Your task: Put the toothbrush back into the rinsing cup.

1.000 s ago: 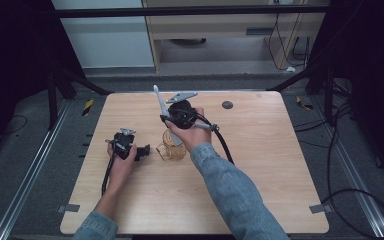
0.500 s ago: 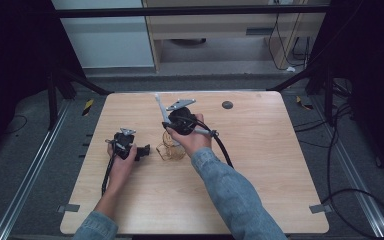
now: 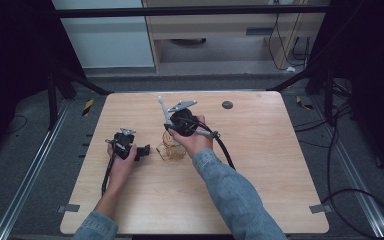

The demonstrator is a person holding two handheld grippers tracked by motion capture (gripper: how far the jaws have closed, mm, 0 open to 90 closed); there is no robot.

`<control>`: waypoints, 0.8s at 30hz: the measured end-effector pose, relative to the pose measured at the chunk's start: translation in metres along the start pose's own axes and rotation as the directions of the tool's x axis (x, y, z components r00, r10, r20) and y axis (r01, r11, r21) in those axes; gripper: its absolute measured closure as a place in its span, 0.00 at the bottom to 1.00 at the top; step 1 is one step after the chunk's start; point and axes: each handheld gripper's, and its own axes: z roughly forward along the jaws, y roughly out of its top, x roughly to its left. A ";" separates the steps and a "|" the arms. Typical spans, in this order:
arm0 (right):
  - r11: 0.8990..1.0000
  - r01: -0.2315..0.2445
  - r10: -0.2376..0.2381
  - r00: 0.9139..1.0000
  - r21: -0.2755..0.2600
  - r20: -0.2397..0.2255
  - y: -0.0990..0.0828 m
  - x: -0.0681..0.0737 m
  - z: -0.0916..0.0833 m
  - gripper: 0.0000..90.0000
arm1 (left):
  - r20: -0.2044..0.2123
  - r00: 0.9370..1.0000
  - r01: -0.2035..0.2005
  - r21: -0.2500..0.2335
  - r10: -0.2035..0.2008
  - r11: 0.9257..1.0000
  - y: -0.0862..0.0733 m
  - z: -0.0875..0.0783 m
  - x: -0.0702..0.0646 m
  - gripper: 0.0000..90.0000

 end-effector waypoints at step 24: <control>1.000 -0.009 0.009 1.000 0.018 -0.003 -0.008 -0.001 0.003 0.74 | 0.000 1.000 -0.002 0.002 0.002 1.000 0.000 0.000 0.000 0.00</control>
